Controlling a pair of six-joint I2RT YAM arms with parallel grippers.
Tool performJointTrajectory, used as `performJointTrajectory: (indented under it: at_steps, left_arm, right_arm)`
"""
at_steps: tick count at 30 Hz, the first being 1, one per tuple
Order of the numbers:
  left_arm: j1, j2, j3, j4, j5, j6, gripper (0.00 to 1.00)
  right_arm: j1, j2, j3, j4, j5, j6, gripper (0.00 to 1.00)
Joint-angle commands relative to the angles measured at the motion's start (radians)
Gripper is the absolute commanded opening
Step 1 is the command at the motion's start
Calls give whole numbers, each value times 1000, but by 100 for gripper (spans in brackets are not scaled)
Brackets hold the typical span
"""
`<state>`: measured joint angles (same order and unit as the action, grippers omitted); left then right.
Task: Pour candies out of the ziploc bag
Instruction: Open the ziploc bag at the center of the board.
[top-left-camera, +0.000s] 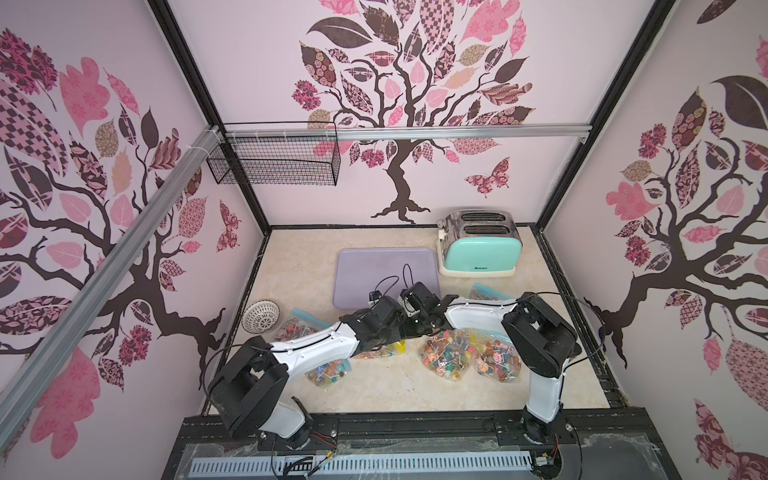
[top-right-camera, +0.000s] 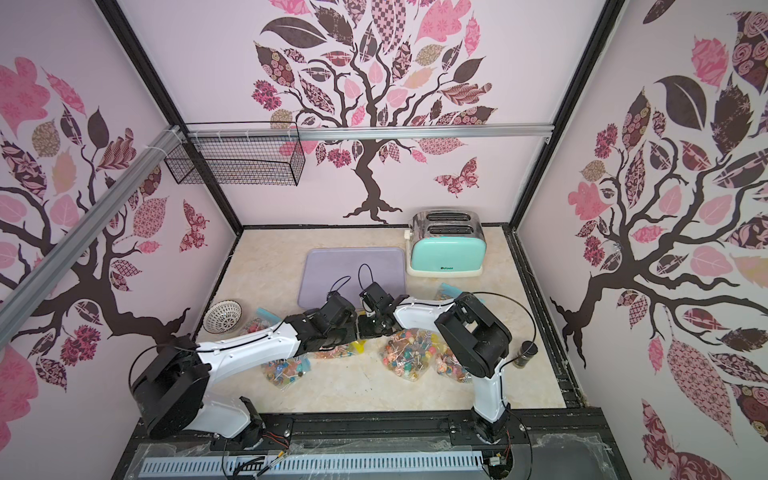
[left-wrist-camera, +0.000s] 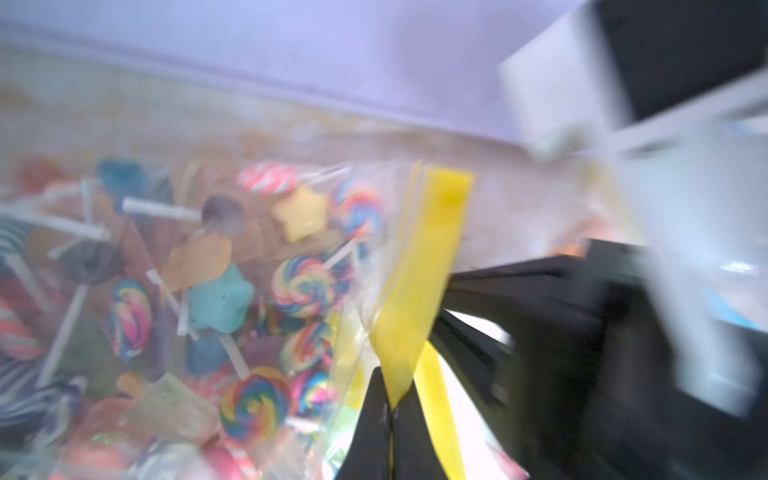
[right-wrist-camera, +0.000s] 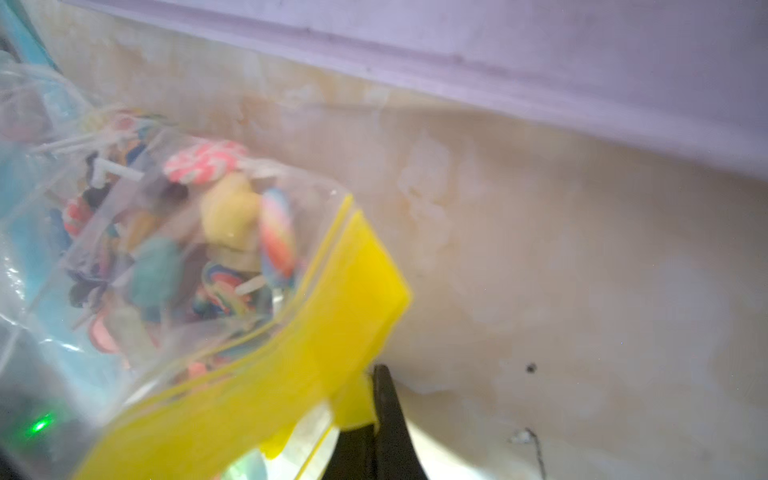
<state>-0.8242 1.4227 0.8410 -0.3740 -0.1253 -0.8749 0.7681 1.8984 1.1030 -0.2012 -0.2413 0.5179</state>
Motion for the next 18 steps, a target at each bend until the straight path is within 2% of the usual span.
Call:
performJointTrajectory:
  at_steps: [1,6,10,12,15,18]
  left_arm:
    - [2,-93,47,-28,16,114,0]
    - [2,-195,72,-120,-26,174,0]
    - [2,-215,96,-175,-20,207,0]
    - [1,-209,92,-174,0,216,0]
    - [2,-186,80,-160,28,218,0]
    - [1,-163,62,-135,48,211,0]
  right_arm:
    - [-40,-14,-44,-152,115,25,0]
    - [-46,-76,-46,-175,148,37,0]
    - [-46,-88,-42,-188,161,41,0]
    - [-49,-99,-33,-194,156,37,10]
    - [-56,-153,-12,-220,155,31,31]
    - [-73,-243,-19,-238,131,38,41]
